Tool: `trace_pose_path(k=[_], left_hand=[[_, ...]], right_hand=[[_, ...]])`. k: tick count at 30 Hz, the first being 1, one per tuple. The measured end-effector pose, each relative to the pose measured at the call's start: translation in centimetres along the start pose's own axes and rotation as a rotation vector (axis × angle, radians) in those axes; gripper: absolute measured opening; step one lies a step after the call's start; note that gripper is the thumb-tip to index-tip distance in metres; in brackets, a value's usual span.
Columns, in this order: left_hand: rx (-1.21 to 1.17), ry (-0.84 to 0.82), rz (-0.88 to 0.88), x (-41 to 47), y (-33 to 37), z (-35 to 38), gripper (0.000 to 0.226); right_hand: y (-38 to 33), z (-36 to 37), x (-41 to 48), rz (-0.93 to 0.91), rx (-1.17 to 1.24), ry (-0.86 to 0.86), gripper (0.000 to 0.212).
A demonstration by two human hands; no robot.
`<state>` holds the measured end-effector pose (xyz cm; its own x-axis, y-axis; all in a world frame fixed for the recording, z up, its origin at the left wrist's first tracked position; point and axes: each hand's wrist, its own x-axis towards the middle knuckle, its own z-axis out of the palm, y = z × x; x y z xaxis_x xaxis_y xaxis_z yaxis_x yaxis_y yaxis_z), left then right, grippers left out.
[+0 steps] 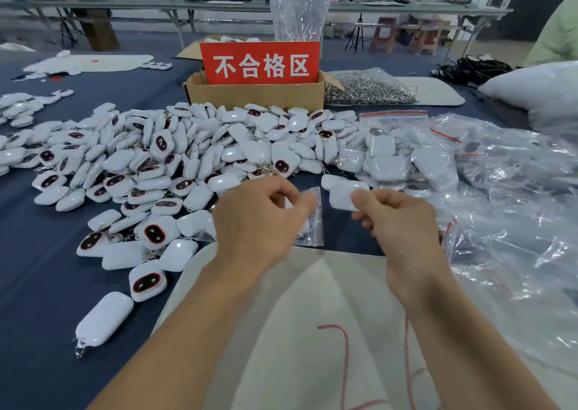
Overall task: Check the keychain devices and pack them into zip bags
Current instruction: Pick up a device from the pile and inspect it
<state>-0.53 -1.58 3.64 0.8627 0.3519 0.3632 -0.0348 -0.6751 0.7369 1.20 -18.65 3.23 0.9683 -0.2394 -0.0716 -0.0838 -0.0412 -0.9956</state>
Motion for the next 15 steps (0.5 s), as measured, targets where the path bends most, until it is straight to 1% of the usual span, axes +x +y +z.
trace_pose_path(k=[2, 4, 7, 9, 11, 13, 15], left_hand=[[0.214, -0.094, 0.079, -0.7, 0.6, 0.8, 0.032], [0.383, -0.149, 0.126, -1.0, 0.7, 1.3, 0.035], [0.516, -0.139, 0.103, -0.7, 0.4, 1.6, 0.032], [0.511, -0.087, 0.066, -0.5, 0.3, 1.6, 0.03], [0.473, -0.043, 0.08, -0.6, 0.3, 1.7, 0.032], [0.414, -0.002, 0.157, -0.9, 0.2, 1.6, 0.033], [0.323, -0.002, 0.253, -1.0, 0.1, 1.4, 0.032]], right_hand=[[0.2, 0.5, -0.2, -0.043, -0.047, 0.008, 0.01], [0.4, 0.7, -0.3, -0.059, -0.071, 0.019, 0.009], [0.8, 0.7, 0.1, -0.089, -0.094, 0.05, 0.012], [1.0, 0.9, 0.3, -0.11, -0.097, 0.048, 0.009], [1.2, 1.3, 0.3, -0.155, -0.124, 0.003, 0.014], [1.5, 2.1, 0.1, -0.207, -0.158, -0.049, 0.013], [1.6, 2.6, 0.1, -0.267, -0.22, -0.101, 0.009]])
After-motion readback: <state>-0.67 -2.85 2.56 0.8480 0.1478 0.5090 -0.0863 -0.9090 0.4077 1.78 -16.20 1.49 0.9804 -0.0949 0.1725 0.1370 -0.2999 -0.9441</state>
